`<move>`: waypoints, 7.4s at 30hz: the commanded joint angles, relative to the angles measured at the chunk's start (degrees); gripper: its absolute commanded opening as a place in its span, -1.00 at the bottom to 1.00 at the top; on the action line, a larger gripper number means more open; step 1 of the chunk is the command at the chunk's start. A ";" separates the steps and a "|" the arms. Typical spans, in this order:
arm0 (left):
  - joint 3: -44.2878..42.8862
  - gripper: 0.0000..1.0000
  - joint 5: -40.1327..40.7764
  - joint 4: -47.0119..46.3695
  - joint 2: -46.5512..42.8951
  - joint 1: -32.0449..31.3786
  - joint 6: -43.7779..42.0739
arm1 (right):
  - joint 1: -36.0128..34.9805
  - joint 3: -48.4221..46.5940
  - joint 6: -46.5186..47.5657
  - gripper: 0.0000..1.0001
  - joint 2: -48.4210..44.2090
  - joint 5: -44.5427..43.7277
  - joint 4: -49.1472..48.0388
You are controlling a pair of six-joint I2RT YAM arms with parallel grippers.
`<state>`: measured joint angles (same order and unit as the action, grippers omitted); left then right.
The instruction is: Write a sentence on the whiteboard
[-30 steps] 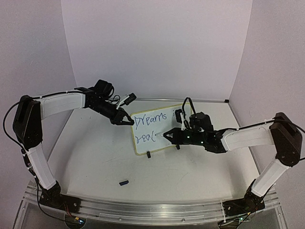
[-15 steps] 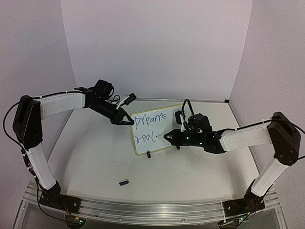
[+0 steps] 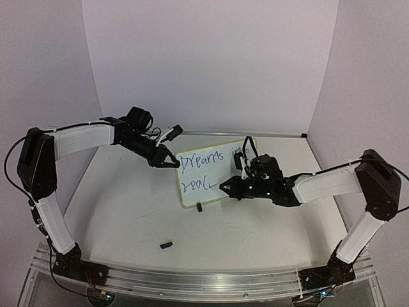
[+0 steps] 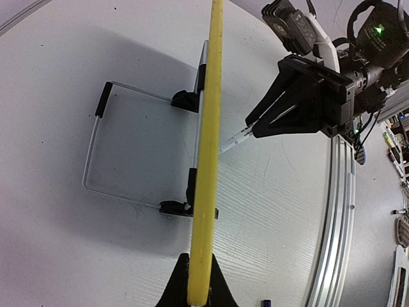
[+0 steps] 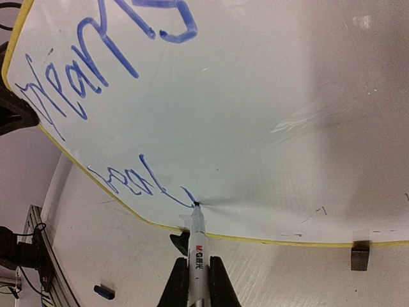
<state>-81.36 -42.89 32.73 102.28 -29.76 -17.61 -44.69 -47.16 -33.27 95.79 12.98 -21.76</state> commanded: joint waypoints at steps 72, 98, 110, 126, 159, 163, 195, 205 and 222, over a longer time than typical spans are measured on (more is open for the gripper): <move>-0.46 -1.00 2.11 3.39 1.10 -1.44 -0.72 | 0.21 0.56 -1.02 -1.00 -2.79 -6.65 -3.37; -0.50 -1.00 2.02 3.33 1.17 -1.44 -0.76 | 0.21 0.64 0.83 -1.00 -7.73 -4.65 -2.59; -0.55 -1.00 1.96 3.32 1.43 -1.42 -0.73 | 0.20 -1.45 -0.29 -1.00 -3.29 -6.52 -2.26; -0.54 -1.00 1.94 3.43 1.34 -1.45 -0.74 | 0.21 1.02 -2.13 -1.00 -1.47 -5.29 -0.13; -0.52 -1.00 2.05 3.38 1.07 -1.44 -0.76 | 0.21 4.09 0.12 -1.00 -12.83 -4.70 0.75; -0.46 -1.00 2.21 3.39 0.99 -1.44 -0.74 | 0.24 4.08 1.87 -1.00 -13.37 -2.37 0.75; -0.31 -1.00 2.73 3.22 1.05 -1.62 -0.68 | 5.10 0.40 5.10 -1.00 -7.08 7.79 -2.17; -0.37 -1.00 2.73 3.25 1.17 -1.62 -0.66 | 5.11 -0.23 3.87 -1.00 -4.83 4.74 -2.96; -0.37 -1.00 2.71 3.31 0.99 -1.62 -0.76 | 5.11 1.31 1.38 -1.00 -3.89 0.35 -2.02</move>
<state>-81.38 -42.44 32.47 102.28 -30.20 -17.76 -39.68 -45.63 -30.83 91.66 16.58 -23.07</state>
